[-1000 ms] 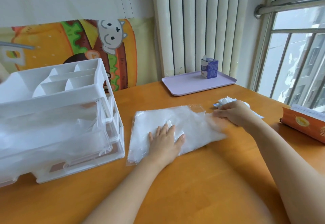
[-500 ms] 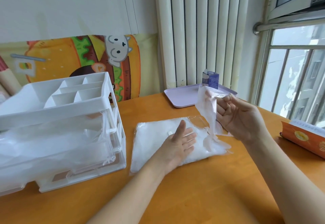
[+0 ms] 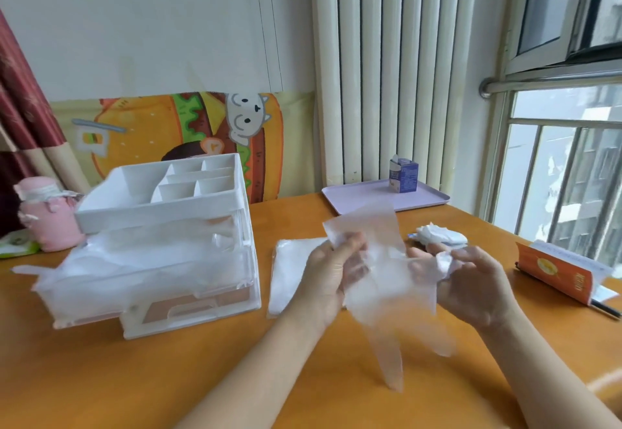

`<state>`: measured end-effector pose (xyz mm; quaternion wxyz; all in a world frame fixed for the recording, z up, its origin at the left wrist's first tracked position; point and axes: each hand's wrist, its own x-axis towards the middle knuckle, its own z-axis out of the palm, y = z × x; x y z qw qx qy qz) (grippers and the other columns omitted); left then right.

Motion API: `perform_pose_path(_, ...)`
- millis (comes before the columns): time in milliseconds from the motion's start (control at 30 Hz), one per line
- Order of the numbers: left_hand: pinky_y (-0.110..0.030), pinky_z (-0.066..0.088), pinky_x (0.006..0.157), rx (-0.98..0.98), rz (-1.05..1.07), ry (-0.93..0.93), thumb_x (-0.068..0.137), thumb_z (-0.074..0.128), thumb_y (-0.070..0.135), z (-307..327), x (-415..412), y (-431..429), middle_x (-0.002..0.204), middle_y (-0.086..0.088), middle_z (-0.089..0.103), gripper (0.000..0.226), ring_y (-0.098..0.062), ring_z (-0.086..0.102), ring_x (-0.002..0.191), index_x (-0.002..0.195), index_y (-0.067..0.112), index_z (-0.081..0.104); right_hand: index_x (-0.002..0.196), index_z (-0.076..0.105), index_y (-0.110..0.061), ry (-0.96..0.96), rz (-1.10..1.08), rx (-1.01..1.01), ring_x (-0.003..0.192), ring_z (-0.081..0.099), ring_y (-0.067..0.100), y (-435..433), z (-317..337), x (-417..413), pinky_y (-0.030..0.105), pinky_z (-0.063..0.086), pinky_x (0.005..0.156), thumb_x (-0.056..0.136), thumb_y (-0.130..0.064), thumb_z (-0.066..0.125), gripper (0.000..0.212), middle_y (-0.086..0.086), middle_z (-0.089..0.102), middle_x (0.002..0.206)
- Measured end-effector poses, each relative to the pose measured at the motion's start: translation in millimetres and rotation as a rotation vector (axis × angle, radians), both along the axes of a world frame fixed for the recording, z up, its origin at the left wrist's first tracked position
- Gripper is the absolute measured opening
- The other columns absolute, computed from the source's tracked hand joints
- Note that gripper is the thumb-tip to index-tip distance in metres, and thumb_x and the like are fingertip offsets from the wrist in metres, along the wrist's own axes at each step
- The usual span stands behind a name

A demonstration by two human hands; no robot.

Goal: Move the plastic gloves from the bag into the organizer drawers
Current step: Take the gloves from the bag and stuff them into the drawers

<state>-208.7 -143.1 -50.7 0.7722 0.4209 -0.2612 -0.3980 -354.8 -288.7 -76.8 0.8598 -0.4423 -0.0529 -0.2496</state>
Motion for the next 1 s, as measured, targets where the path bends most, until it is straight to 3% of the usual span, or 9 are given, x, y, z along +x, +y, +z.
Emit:
perform_pose_path(133,-0.014,0.029,0.039,0.061,0.028,-0.553,0.086,0.069,0.010,37,-7,41,0.062,0.003,0.061,0.011,-0.004,0.038,0.041,0.076,0.013,0.064,0.121,0.051,0.006,0.059,0.008,-0.096,0.127,0.047,0.039,6,8,2,0.047,0.035,0.108,0.097,-0.052,0.040,0.064,0.028,0.044,0.139)
perform_pose_path(300,-0.011,0.035,0.046,0.217,0.063,-1.001,0.081,0.077,0.017,74,-9,90,0.066,0.004,0.063,0.015,0.001,0.044,0.045,0.076,0.009,0.066,0.115,0.068,-0.024,0.131,-0.097,-0.653,0.129,0.049,0.024,44,72,12,0.037,0.042,0.103,0.071,-0.075,0.060,0.068,0.006,0.059,0.132)
perform_pose_path(433,-0.014,0.037,0.053,0.372,0.171,-1.116,0.077,0.080,0.025,87,-2,119,0.061,0.009,0.059,0.021,-0.002,0.049,0.053,0.072,0.009,0.067,0.100,0.068,-0.012,0.313,-0.195,-1.238,0.093,0.060,0.032,103,124,36,0.044,0.045,0.082,0.074,-0.057,0.071,0.052,0.016,0.066,0.103)
perform_pose_path(533,-0.022,0.037,0.057,0.440,0.175,-1.113,0.076,0.078,0.026,95,8,144,0.067,-0.002,0.068,0.014,-0.009,0.049,0.057,0.076,0.013,0.071,0.072,0.065,-0.020,0.391,-0.375,-1.479,0.067,0.060,0.012,139,143,61,0.026,0.043,0.062,0.078,-0.037,0.076,0.020,-0.004,0.069,0.074)
perform_pose_path(633,-0.016,0.041,0.052,0.504,0.160,-1.087,0.078,0.078,0.023,107,26,171,0.069,-0.001,0.072,0.011,-0.007,0.051,0.053,0.077,0.013,0.072,0.078,0.068,-0.012,0.327,-0.417,-1.366,0.068,0.064,0.007,155,157,77,0.020,0.046,0.066,0.084,-0.023,0.071,0.013,0.000,0.073,0.077)
perform_pose_path(700,-0.016,0.046,0.053,0.542,0.181,-1.043,0.079,0.078,0.020,119,44,193,0.068,0.000,0.071,0.010,-0.006,0.056,0.053,0.072,0.016,0.071,0.082,0.065,-0.002,0.269,-0.469,-1.197,0.068,0.064,0.012,158,165,87,0.027,0.050,0.072,0.088,-0.018,0.067,0.017,0.006,0.073,0.075)
perform_pose_path(800,-0.016,0.051,0.059,0.591,0.257,-0.964,0.080,0.075,0.017,137,80,223,0.071,-0.002,0.071,0.014,-0.008,0.060,0.058,0.067,0.018,0.071,0.077,0.062,-0.002,0.234,-0.588,-1.012,0.053,0.059,0.010,156,175,106,0.025,0.049,0.065,0.088,-0.016,0.066,0.018,0.003,0.067,0.063)
perform_pose_path(900,-0.018,0.053,0.058,0.619,0.371,-0.839,0.080,0.073,0.012,147,116,242,0.071,-0.005,0.070,0.003,-0.010,0.060,0.057,0.078,0.010,0.072,0.085,0.068,-0.006,0.288,-0.644,-1.017,0.047,0.053,0.006,159,174,129,0.019,0.044,0.055,0.087,-0.015,0.066,0.009,0.001,0.064,0.064)
perform_pose_path(1000,-0.014,0.045,0.042,0.683,0.459,-0.749,0.080,0.073,0.003,151,135,249,0.055,-0.001,0.064,0.002,-0.004,0.055,0.042,0.080,0.005,0.071,0.104,0.065,-0.014,0.352,-0.575,-1.074,0.039,0.051,0.001,167,161,154,0.014,0.039,0.044,0.089,-0.009,0.063,0.016,0.000,0.063,0.062)
